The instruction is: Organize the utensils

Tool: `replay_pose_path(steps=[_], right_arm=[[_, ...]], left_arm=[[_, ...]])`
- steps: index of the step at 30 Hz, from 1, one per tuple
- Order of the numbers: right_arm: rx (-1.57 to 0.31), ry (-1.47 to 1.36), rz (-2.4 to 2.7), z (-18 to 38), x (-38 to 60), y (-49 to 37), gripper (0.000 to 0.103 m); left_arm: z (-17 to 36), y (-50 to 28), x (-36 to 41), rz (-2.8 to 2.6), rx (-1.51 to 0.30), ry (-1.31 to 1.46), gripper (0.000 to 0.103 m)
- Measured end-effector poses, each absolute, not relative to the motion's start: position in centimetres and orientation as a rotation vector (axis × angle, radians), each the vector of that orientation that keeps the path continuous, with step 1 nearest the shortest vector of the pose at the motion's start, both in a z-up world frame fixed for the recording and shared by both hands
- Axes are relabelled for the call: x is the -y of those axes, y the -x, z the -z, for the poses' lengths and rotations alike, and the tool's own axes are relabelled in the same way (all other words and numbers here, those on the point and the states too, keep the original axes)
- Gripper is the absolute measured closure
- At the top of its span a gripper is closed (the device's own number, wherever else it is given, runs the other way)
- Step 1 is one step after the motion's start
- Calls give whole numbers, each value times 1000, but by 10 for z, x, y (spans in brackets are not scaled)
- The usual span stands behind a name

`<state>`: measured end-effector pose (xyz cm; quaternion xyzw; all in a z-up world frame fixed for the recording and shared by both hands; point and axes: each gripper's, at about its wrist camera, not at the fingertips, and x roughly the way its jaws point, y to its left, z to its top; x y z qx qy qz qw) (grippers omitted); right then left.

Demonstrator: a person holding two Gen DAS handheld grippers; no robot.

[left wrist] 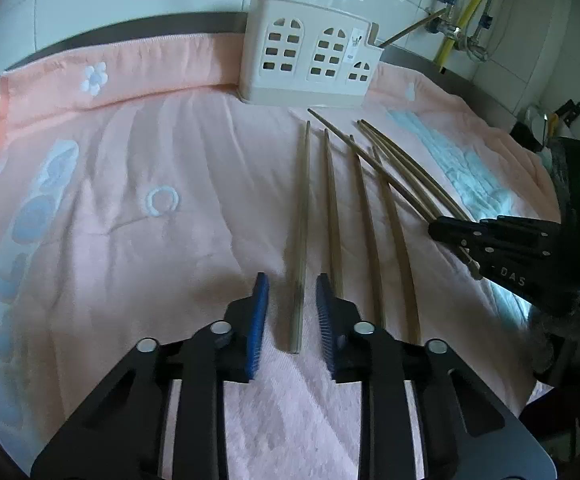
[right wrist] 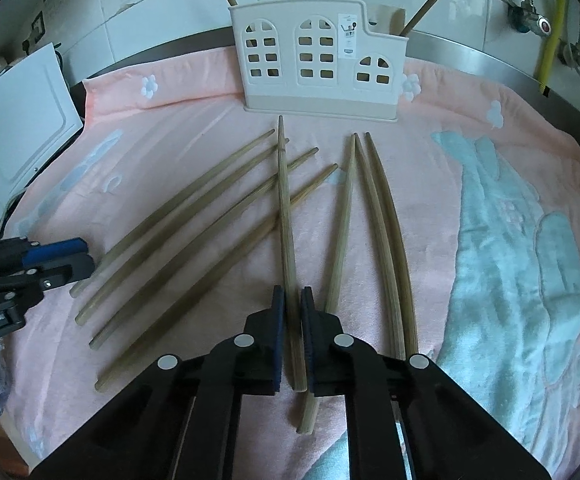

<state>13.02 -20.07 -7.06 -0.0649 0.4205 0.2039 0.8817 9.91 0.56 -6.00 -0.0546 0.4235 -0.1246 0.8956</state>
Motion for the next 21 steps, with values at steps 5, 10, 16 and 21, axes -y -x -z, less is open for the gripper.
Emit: replay_pose_path(steps=[5,10,16,21], right_arm=[[-865,125,-424,70,203,-129,96],[-846,108,-422,63,206,-125,96],[-784,82,-426,40,211,-119,96],[-730,57,-434,18,214,-116,96]], left_arm=[[65,-105,-3,260,-889,106,87],[68,-109,3,254,-899,89,87],[69,-111,7,239,-899,67,87],[69,-111,16,203,-893,7,94]])
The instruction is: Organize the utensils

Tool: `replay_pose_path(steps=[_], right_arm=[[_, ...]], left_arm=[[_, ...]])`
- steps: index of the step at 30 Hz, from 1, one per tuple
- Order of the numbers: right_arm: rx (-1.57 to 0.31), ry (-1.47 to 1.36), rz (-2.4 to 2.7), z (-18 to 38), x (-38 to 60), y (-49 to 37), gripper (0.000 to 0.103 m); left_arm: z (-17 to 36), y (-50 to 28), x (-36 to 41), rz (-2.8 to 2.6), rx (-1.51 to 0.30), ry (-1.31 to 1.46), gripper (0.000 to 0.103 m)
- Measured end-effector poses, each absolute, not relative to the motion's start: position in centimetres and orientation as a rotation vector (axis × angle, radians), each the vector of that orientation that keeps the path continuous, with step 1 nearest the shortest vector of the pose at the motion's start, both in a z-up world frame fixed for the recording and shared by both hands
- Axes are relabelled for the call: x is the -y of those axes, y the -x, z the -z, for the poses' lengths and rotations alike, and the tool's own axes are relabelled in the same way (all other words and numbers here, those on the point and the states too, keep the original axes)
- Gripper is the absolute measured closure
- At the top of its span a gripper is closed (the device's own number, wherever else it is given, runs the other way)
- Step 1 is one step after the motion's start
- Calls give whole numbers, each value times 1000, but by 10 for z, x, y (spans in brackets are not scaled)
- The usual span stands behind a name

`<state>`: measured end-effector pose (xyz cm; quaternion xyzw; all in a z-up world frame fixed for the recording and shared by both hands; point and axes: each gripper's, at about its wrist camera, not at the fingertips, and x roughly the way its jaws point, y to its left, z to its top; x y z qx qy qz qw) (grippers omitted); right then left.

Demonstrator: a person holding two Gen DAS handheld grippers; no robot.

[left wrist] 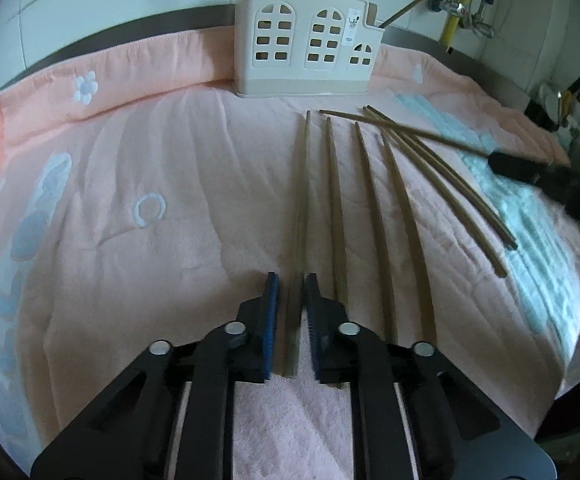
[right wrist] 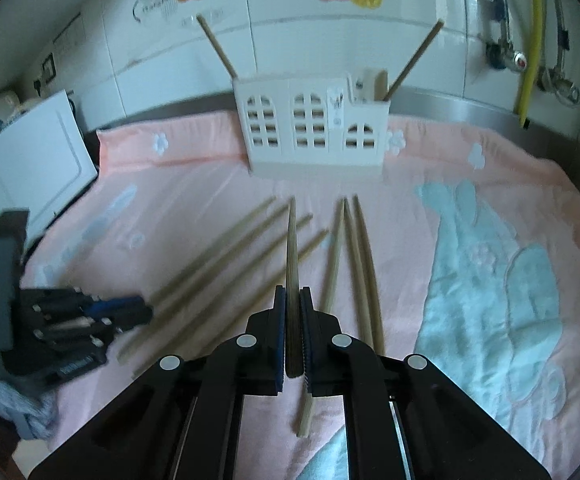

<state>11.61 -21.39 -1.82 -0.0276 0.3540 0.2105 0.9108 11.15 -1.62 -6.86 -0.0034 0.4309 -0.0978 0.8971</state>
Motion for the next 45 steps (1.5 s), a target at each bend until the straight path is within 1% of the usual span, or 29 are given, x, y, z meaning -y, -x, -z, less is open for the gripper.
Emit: replay_pose_path(steps=[3,8,17,24,33,45], right_arm=[[-700,40,-438,5,217,-116,96],[-662,27,-447,-12,217,-116,96],[-632,6,-474,-33,217,-129,96],[-615,-1,-490,-52,215,-145,96],[-587,29,-491,-85,220,-166,96],[-522,35,-469,-147,235,-204,96]], left_arm=[[66,-112,16,206,-894,20,97],[54,-109,15,217,-861,44,97],[1,-104,7,240,-720,93,97],[-39,-119,3,263,-625,116,97],[-73,-148,7,287,-589,78,97],[-123,-178,21,306,-536,14,97]])
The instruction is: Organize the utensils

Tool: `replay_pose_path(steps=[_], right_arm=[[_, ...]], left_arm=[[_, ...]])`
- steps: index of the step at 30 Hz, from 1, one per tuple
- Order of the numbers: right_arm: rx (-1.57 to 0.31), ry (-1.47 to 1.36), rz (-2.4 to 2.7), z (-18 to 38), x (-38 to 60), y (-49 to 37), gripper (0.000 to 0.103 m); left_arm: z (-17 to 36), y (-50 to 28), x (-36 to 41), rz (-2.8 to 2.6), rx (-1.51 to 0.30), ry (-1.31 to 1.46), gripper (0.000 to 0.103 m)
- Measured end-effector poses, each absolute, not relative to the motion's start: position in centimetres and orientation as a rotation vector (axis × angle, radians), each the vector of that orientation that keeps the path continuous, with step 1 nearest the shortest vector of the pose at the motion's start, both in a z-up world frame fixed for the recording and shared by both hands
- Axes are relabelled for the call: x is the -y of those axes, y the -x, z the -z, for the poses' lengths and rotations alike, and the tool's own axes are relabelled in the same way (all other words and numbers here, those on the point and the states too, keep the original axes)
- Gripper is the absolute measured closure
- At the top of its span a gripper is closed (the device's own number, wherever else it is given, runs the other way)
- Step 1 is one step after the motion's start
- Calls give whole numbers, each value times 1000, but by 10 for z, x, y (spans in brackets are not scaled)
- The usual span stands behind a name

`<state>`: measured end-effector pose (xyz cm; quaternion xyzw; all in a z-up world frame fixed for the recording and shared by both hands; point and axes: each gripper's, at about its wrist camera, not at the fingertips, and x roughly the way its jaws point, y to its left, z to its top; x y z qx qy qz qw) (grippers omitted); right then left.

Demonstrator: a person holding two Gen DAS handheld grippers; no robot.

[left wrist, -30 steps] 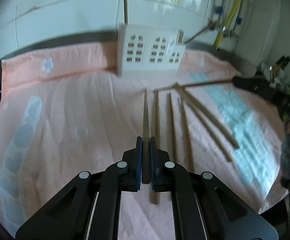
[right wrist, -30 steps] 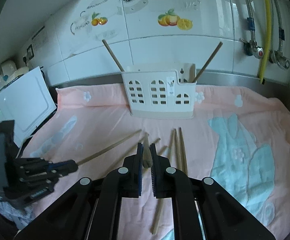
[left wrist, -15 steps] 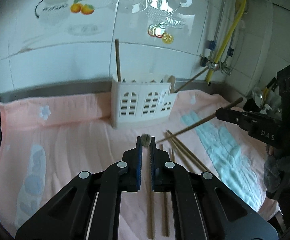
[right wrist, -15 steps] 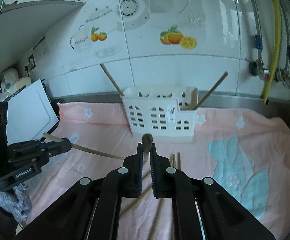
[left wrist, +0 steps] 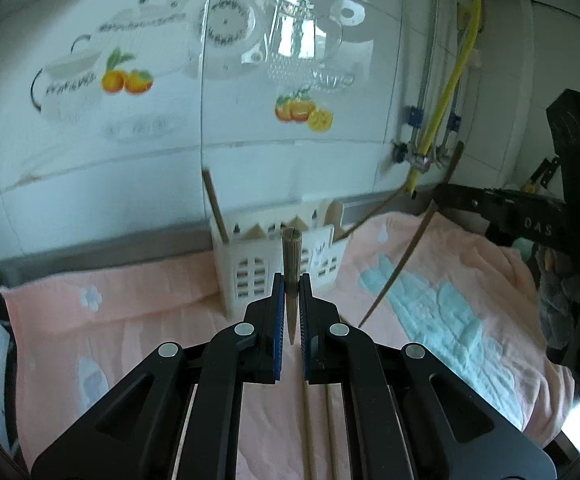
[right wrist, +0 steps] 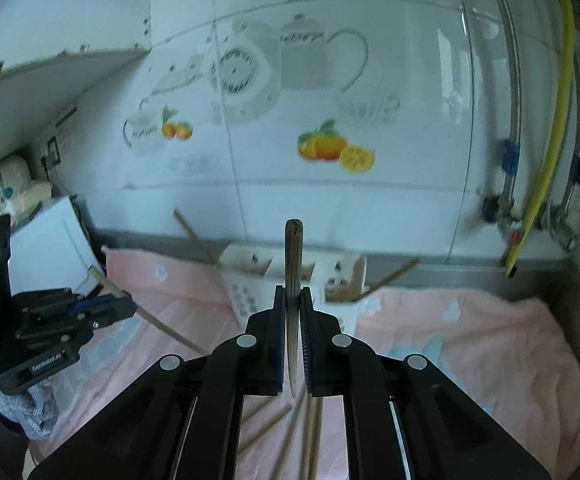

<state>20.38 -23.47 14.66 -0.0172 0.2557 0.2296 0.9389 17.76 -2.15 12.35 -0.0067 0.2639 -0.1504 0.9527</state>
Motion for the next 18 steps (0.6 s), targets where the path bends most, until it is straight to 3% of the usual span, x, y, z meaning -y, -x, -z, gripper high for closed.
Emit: replay_pose_path(steps=[11,18], right_arm=[[-421,19,-410,-211,239,-247,96],[-417,9,-386,-210,235,-278,96]], left_arm=[[-193,-198,23,313,-416,8,97],[-211,-215,30,258,-366,-44,97]])
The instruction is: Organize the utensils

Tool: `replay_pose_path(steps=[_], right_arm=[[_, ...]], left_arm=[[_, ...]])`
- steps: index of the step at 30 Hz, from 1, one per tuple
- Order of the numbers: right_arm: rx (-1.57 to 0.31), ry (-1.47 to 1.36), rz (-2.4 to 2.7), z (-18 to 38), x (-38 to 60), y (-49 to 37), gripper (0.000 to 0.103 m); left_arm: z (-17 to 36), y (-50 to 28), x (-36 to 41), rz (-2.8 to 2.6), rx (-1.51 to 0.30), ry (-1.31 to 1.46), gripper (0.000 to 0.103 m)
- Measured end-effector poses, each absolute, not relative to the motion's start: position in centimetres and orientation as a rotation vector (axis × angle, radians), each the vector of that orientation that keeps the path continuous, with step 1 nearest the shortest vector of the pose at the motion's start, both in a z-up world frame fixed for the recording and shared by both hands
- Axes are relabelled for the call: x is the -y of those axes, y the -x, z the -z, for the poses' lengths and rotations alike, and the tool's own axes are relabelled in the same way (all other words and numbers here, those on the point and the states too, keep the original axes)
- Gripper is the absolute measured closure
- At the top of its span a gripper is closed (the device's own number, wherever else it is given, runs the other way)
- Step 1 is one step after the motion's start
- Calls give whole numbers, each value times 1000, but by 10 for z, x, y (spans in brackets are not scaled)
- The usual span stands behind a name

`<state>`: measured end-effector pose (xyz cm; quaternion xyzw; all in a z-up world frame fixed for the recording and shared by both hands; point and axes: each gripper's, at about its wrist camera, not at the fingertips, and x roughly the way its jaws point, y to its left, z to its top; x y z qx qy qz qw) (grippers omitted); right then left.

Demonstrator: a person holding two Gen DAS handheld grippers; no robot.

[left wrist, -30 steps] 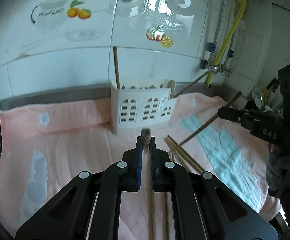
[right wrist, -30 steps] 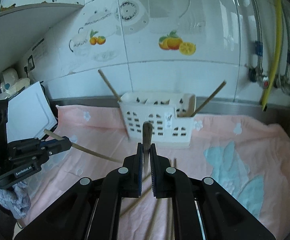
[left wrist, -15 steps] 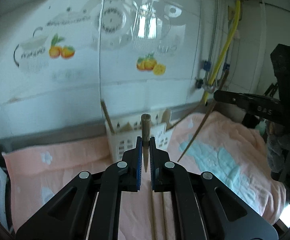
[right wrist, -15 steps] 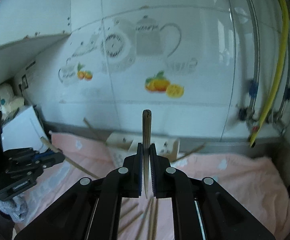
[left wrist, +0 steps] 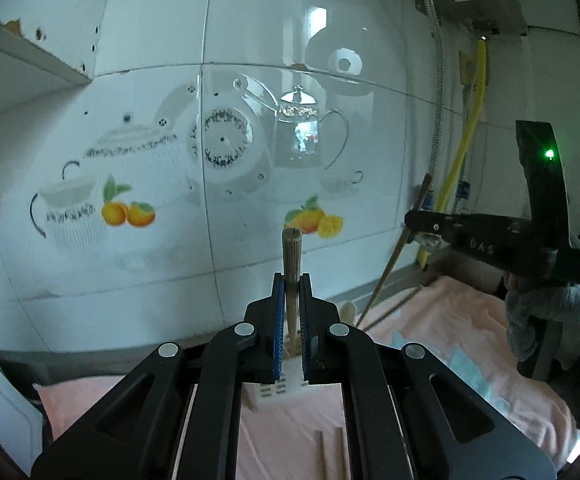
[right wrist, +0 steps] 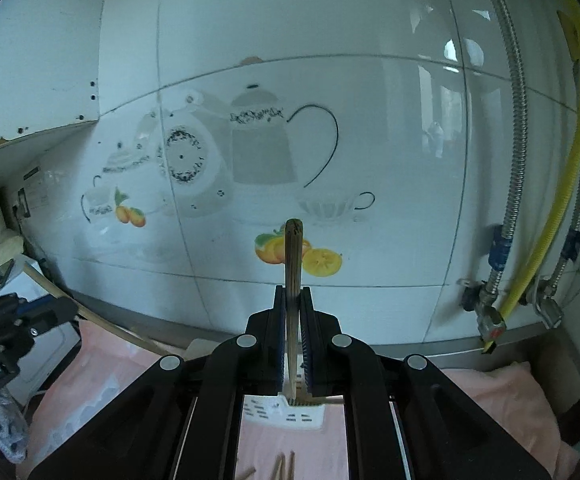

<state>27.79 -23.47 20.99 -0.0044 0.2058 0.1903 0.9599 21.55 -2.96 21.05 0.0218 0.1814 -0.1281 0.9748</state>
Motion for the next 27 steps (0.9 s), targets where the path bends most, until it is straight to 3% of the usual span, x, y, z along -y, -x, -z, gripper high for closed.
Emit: replay_pose_path(steps=[15,23,27], right_arm=[[-523,-1,-379,-146,234,-309,95],[-486,5,-384,-150,244,-283,79],[-473,13,-404,-148,249,-256,77]], left_arm=[[-156,-259,13,215,-506,-24,97],[-155,-242,8,218,-488,-7,94],[-154,-223,9,218,-475,-14,85]])
